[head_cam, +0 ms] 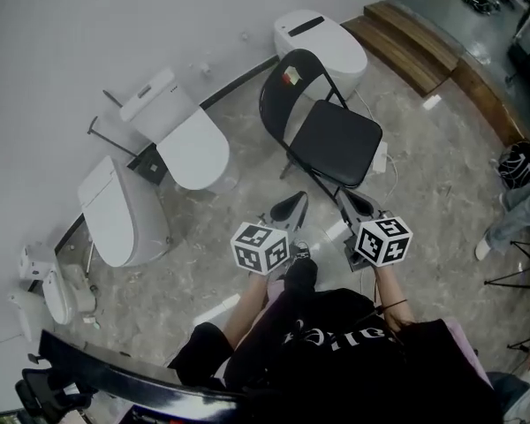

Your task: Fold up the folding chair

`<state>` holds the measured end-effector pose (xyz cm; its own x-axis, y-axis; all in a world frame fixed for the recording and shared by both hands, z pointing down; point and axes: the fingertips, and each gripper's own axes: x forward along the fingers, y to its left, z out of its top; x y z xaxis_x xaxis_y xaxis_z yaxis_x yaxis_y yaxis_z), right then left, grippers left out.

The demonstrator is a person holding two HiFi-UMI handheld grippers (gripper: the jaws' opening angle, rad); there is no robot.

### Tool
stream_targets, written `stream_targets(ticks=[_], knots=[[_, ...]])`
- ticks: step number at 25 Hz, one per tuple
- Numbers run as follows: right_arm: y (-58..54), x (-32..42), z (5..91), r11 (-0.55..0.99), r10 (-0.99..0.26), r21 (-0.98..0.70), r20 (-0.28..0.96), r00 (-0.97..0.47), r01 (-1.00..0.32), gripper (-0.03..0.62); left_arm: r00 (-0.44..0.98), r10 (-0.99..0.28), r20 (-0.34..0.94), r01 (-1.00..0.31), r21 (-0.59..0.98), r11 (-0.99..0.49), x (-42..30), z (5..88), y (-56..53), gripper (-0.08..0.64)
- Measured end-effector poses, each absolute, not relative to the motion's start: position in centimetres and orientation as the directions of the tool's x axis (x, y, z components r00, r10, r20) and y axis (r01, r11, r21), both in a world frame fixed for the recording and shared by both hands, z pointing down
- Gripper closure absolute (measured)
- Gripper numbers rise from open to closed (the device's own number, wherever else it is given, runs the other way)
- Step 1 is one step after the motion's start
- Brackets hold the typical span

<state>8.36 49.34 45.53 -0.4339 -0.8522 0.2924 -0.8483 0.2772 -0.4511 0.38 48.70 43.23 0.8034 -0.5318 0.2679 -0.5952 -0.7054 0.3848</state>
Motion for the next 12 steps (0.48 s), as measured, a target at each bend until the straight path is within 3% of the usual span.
stream_targets(ticks=[12], knots=[[39.8,13.4,48.4,0.051,-0.884,-0.465,0.390,-0.256,-0.884,0.578,0.804,-0.501,0.321,-0.595,0.430,-0.679,-1.1,45.9,34.0,0.555]])
